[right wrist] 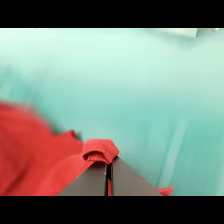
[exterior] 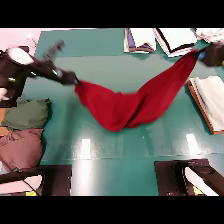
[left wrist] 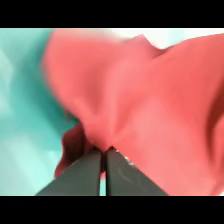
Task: Fold the shirts.
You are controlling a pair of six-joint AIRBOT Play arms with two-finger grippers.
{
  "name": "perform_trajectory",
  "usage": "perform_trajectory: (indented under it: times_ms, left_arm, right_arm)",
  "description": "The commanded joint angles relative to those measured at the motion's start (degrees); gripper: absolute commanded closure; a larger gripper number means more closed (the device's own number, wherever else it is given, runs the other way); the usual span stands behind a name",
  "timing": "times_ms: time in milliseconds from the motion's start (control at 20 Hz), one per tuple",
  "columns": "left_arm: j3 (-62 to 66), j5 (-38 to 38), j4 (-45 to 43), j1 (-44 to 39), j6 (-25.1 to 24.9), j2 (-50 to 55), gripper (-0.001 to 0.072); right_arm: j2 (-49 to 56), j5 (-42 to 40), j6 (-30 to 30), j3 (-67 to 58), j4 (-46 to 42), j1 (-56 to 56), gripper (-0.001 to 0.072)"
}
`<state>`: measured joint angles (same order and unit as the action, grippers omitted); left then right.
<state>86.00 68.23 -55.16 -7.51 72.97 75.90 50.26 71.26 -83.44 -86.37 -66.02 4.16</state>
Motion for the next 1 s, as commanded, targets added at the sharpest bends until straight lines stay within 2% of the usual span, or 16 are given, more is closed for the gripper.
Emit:
perform_trajectory:
  times_ms: [0, 250, 450, 600, 700, 850, 950]
  left_arm:
    - [14.6, -2.3, -10.1, 0.0, 4.0, -13.3, 0.0681]
    - [26.7, -7.3, -15.3, 0.0, 7.1, -28.9, 0.0681]
    - [30.6, -7.2, -22.0, 0.0, 11.1, -32.9, 0.0681]
    - [30.8, -5.2, -24.1, 0.0, 11.1, -31.8, 0.0681]
    - [30.2, 0.6, -26.2, 0.0, 11.1, -28.0, 0.0681]
    - [23.6, 7.2, -26.0, 0.0, 11.1, -19.8, 0.0681]
    - [16.4, 6.7, -25.4, 0.0, 11.2, -13.3, 0.0680]
  right_arm:
    - [0.0, 0.3, 0.6, -13.7, -2.0, 0.0, 0.0698]
    - [0.0, 5.5, 0.3, -29.2, -10.1, 0.0, 0.0697]
    - [0.0, 7.7, -1.6, -33.8, -15.3, 0.0, 0.0698]
    - [0.1, 7.8, -2.8, -32.9, -15.2, 0.0, 0.0698]
    - [0.9, 7.7, -3.5, -30.5, -15.2, 0.0, 0.0699]
    - [6.9, 10.7, -3.7, -30.1, -15.0, 0.0, 0.0699]
    - [13.5, 14.8, -3.7, -30.1, -15.0, 0.0, 0.0699]
